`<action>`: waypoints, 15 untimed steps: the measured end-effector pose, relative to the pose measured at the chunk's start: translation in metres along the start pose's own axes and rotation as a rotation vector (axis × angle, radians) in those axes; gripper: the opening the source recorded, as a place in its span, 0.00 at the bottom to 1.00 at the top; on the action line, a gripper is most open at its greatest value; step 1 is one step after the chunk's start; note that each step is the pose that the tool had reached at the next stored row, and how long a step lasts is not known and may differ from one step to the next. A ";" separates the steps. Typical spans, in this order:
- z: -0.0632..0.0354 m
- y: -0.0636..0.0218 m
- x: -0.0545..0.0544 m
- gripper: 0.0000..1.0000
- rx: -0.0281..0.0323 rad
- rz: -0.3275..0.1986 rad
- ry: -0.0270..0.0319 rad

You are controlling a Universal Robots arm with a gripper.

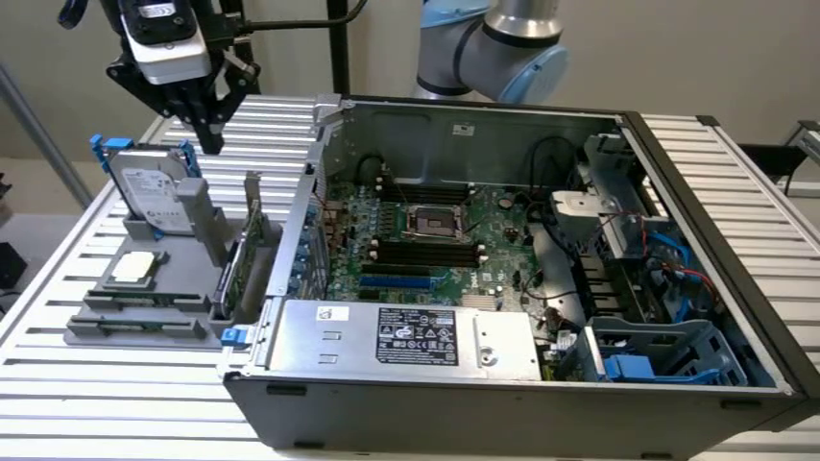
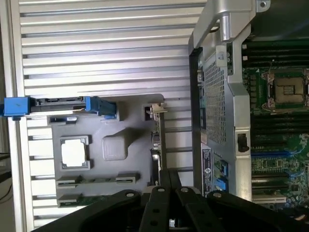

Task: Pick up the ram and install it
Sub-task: 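Reach for the ram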

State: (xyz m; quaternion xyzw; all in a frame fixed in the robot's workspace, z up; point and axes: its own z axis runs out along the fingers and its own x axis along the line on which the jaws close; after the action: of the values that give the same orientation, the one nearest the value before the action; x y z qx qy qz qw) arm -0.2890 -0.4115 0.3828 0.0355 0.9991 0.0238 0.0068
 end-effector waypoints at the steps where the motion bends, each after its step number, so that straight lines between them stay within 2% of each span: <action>1: 0.0002 -0.0004 0.005 0.11 0.0001 0.000 0.0003; 15: 0.0032 -0.0061 0.068 0.11 0.0016 0.000 0.0045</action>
State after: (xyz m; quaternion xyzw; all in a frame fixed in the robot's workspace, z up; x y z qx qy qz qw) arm -0.3572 -0.4126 0.3785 0.0355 0.9991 0.0231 0.0045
